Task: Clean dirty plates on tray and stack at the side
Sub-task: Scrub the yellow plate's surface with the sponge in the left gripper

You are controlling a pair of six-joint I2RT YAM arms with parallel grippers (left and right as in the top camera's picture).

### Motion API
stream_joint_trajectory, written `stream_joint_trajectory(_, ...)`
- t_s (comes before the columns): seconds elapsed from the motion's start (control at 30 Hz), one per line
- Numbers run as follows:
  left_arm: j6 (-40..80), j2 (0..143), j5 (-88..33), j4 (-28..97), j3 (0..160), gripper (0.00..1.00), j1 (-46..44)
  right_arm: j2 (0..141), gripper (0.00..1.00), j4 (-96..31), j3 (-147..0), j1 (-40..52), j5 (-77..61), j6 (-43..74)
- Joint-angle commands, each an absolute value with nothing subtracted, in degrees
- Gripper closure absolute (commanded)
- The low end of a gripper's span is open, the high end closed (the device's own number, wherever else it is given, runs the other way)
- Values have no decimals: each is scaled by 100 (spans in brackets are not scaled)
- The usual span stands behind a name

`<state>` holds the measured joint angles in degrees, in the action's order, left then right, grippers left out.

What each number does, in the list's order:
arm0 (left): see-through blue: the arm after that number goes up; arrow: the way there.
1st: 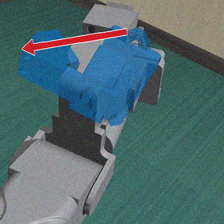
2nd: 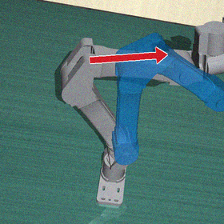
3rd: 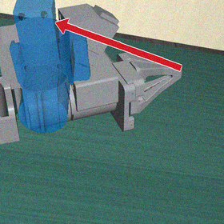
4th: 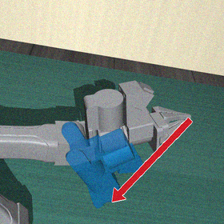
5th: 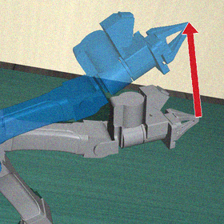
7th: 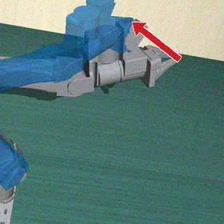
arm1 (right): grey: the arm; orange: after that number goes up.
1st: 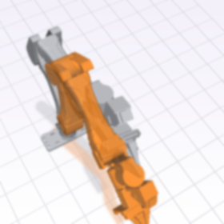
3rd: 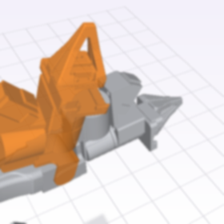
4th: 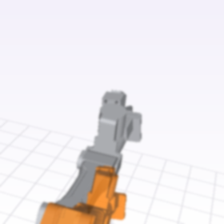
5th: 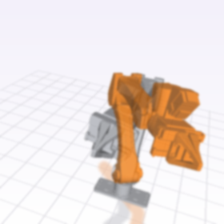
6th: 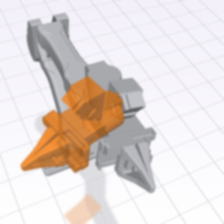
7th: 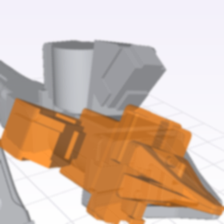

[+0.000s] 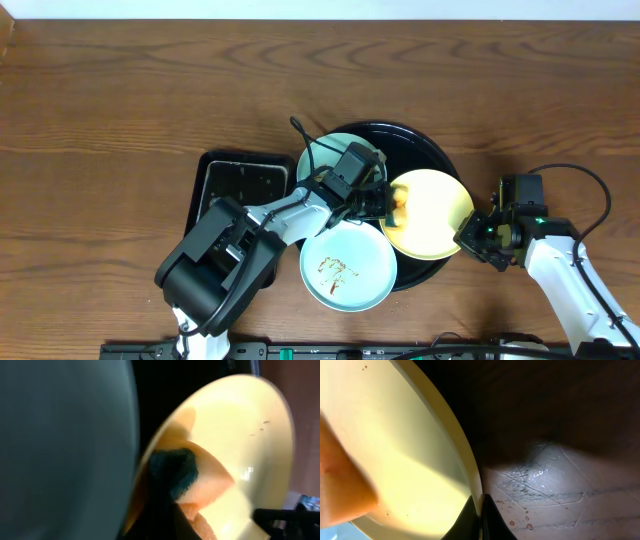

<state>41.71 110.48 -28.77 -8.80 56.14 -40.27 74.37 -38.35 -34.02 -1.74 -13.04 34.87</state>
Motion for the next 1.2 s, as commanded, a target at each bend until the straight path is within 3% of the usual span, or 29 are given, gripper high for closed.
stream_joint_trajectory(0.0,4121,11098,-3395,-1133,5780,93,-4040,7516,99,-3916,-3304,-141,-915,3315)
stream_joint_trajectory(0.4,4665,11054,-4292,-1382,6281,93,-4593,7655,99,-3900,-3304,-141,-902,3315)
stream_joint_trajectory(0.67,4705,11205,-4082,-1302,6281,93,-4834,7929,99,-3769,-3304,-141,-904,3317)
stream_joint_trajectory(1.17,4550,11883,-3522,-1253,6283,93,-4189,7931,99,-3815,-3304,-141,-908,3315)
